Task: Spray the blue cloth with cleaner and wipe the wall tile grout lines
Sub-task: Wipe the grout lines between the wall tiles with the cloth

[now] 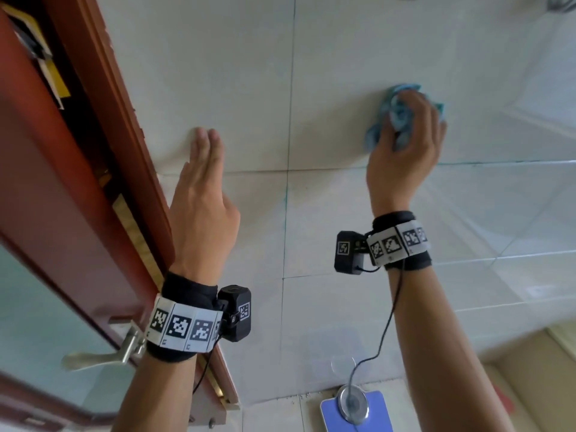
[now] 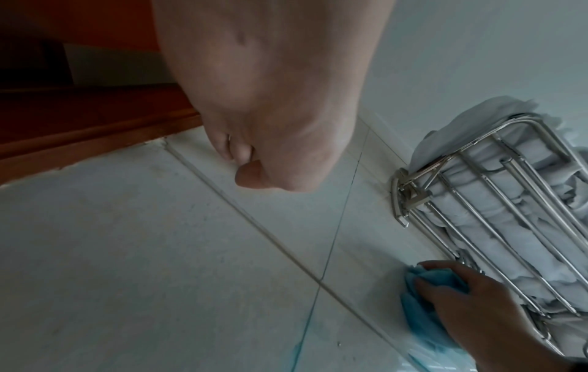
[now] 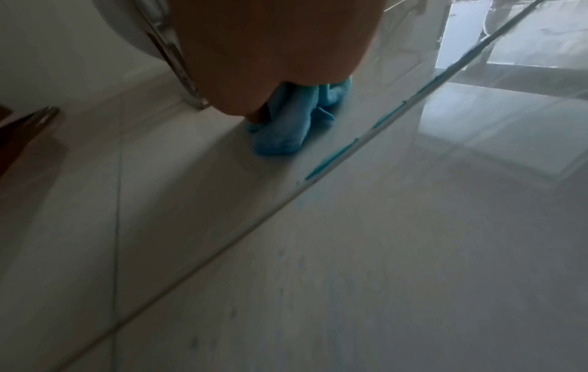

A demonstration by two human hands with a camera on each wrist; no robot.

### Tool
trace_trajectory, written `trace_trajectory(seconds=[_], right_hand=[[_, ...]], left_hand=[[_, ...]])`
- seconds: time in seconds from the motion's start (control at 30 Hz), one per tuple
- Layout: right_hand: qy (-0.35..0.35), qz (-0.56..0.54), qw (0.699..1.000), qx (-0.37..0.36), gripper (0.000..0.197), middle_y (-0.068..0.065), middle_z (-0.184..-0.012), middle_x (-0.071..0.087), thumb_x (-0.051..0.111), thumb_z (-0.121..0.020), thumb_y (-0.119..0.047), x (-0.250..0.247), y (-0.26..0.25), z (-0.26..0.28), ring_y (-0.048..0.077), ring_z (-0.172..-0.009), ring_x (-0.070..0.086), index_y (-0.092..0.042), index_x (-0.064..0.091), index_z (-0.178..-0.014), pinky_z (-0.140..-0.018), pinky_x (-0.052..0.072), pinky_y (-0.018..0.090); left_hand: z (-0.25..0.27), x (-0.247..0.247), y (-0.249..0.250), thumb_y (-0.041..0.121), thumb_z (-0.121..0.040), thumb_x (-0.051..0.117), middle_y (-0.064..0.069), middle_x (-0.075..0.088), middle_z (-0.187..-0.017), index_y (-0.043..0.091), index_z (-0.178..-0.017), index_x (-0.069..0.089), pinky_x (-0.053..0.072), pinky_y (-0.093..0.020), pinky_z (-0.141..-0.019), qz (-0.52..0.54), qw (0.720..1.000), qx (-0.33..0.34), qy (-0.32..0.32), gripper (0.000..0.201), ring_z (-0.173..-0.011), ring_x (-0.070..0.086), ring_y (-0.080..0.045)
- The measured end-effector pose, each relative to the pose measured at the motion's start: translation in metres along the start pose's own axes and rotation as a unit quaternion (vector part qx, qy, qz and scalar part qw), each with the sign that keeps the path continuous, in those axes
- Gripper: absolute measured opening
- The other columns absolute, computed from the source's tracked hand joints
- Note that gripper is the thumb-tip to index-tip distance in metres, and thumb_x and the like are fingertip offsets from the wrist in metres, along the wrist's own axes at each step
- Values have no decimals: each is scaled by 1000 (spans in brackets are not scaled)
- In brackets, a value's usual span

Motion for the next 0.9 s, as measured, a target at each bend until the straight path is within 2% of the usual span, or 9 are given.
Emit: trace_trajectory(seconds=[0.1, 0.23, 0.37, 0.47, 0.53, 0.6, 0.67, 0.73, 0.9], right_hand=[[-28, 7, 999, -24, 44, 6, -123, 73, 64, -75, 11, 21, -25, 38, 24, -118, 59, -7, 75, -114, -102, 51, 50], [-192, -41, 971, -135, 44, 12, -131, 71, 56, -86, 17, 61, -74, 139, 33, -131, 57, -2, 75, -120, -114, 45, 45], [-257, -48, 956, -130, 39, 9, -134, 69, 64, -91, 16, 65, -66, 211, 33, -135, 56, -4, 75, -123, -117, 44, 42], [-298, -57, 943, -139, 41, 8, -136, 68, 64, -91, 18, 61, -63, 233, 36, -135, 57, -4, 74, -125, -114, 46, 46], [-286, -66, 946, -136, 31, 10, -136, 68, 59, -99, 9, 55, -68, 217, 37, -131, 59, -3, 74, -124, -114, 46, 47], [-227, -56, 965, -116, 29, 12, -134, 69, 53, -102, 3, 48, -74, 183, 33, -128, 61, -1, 74, -123, -117, 42, 45], [-179, -37, 980, -72, 36, 10, -134, 69, 61, -92, 10, 49, -74, 150, 31, -129, 55, -3, 74, -123, -115, 44, 46], [-159, -26, 986, -37, 43, 5, -133, 70, 65, -85, 13, 55, -71, 135, 36, -128, 52, -6, 74, -123, -111, 47, 44], [-127, 3, 991, -41, 40, 5, -130, 72, 65, -88, 16, 54, -57, 177, 36, -118, 61, -7, 77, -118, -105, 50, 44]], left_hand=[[-1, -1, -1, -18, -87, 43, -9, 18, -172, 14, -165, 23, 41, -47, -119, 2, 1000, 2, -17, 86, -158, 23, -21], [-1, -3, -1, -17, -87, 41, -9, 18, -172, 13, -165, 23, 35, -45, -123, -3, 999, 18, -33, 85, -158, 21, -20], [1, -5, -5, -16, -88, 39, -6, 16, -173, 14, -165, 23, 23, -36, -128, -8, 998, 27, -51, 84, -159, 18, -17], [5, -5, -7, -14, -90, 39, -4, 16, -173, 15, -165, 23, 21, -32, -128, -5, 998, 32, -61, 82, -159, 18, -15], [7, -4, -7, -14, -92, 39, -2, 15, -173, 16, -165, 22, 21, -30, -127, -5, 997, 30, -65, 81, -159, 17, -14], [10, -2, -8, -14, -94, 41, -1, 13, -174, 17, -166, 20, 26, -34, -127, -4, 997, 29, -71, 81, -159, 17, -13], [12, -1, -8, -15, -94, 41, -1, 13, -174, 17, -166, 20, 29, -37, -126, -2, 997, 29, -72, 81, -159, 17, -14], [11, 0, -8, -16, -93, 41, -2, 13, -174, 16, -166, 20, 26, -37, -127, -2, 997, 35, -74, 82, -159, 16, -15], [10, 0, -11, -14, -93, 39, -2, 14, -174, 16, -165, 21, 21, -36, -129, -3, 996, 42, -73, 80, -159, 16, -14]])
Point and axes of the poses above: each hand's wrist, its own z-axis away from the middle knuckle, its own x-axis out of the palm, y = z × x, the point moved 9 cm from there along -z, towards the middle knuckle
